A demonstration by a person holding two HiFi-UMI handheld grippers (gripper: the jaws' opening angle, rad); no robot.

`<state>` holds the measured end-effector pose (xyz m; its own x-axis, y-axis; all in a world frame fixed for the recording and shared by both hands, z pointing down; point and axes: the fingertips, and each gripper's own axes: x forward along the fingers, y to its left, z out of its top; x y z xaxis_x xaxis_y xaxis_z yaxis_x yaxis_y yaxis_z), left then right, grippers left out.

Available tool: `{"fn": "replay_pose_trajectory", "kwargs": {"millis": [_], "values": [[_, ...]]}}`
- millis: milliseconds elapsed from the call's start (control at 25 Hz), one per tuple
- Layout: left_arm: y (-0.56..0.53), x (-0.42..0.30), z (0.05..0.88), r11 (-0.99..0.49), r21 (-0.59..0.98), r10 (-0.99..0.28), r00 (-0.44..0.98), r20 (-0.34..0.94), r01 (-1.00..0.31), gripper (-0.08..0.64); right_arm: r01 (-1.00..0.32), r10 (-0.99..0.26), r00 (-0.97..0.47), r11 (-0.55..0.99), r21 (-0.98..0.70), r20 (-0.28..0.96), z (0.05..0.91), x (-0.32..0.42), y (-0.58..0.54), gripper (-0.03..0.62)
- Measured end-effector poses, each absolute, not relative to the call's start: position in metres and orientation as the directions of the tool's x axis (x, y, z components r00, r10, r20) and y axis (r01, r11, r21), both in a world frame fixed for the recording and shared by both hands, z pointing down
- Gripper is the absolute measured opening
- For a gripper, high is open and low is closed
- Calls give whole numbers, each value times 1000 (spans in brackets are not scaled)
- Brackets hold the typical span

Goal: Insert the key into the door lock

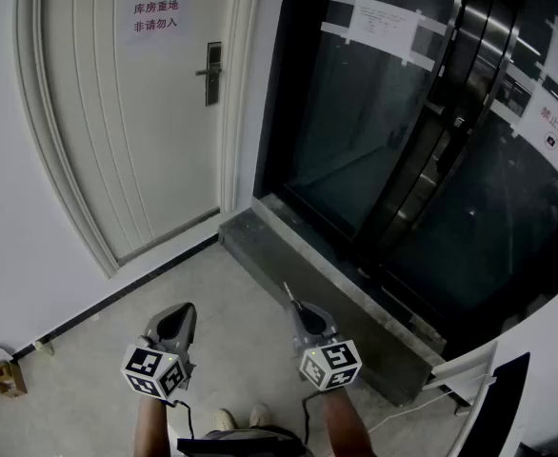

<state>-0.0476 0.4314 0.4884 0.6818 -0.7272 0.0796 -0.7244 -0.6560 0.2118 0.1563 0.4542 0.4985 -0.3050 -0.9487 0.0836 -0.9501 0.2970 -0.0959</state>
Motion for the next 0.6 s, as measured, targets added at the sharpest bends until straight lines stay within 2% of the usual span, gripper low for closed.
{"fn": "replay_pose_trajectory", "kwargs": {"millis": [600], "values": [[421, -96, 492, -637, 220, -740, 666, 92, -739, 2, -946, -946, -316, 308, -100, 76, 499, 113, 438, 11]]}}
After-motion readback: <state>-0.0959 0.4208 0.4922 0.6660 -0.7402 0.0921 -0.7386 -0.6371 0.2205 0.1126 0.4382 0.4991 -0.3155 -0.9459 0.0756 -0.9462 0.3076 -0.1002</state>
